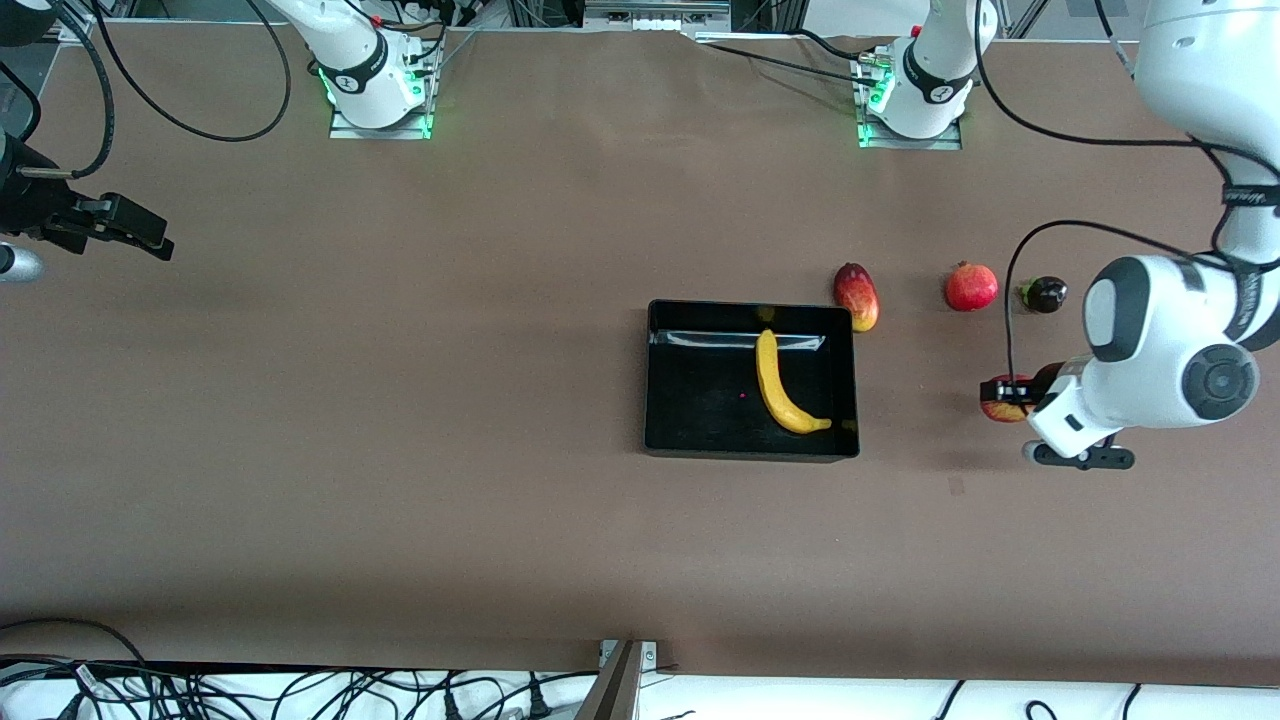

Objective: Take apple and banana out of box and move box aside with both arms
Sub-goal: 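Lift the apple out of the tray with the left gripper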

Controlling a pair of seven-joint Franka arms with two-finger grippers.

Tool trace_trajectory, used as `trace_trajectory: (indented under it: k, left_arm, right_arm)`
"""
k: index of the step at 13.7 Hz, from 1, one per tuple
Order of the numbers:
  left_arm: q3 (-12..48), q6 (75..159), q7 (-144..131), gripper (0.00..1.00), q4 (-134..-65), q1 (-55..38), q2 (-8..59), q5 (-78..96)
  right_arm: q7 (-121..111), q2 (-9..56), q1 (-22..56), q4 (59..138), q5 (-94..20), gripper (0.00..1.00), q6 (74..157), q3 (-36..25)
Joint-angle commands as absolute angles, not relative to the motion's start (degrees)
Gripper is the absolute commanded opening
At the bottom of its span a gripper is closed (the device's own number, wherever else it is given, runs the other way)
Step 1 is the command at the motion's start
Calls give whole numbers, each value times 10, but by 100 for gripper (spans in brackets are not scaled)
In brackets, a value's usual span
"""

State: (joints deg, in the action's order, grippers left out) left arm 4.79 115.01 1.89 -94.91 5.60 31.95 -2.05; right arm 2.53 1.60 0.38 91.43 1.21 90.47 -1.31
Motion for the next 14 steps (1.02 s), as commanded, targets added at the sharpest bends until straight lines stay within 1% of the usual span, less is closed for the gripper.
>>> trace_trajectory:
  k: [1,6,9,10,11,13,14]
  left_arm:
    - [50,1214,-1,0,-968,47,344,-33]
    - [47,1287,-43,0,-979,47,394,-101]
    - [47,1292,-46,0,-981,47,398,-104]
    - [44,1290,-45,35,-980,47,397,-104]
    - [44,1286,-43,99,-979,47,396,-104]
    - [43,1276,-45,100,-975,47,388,-104]
    - [42,1250,-47,100,-968,45,377,-103]
  right_arm:
    - [26,18,5,904,7,100,893,-18]
    - [26,17,5,904,7,100,892,-17]
    - [26,17,5,904,7,100,892,-17]
    - [25,18,5,904,7,100,892,-17]
    - [25,17,5,904,7,100,892,-17]
    - [25,17,5,904,7,100,892,-17]
    - [25,17,5,904,7,100,892,-17]
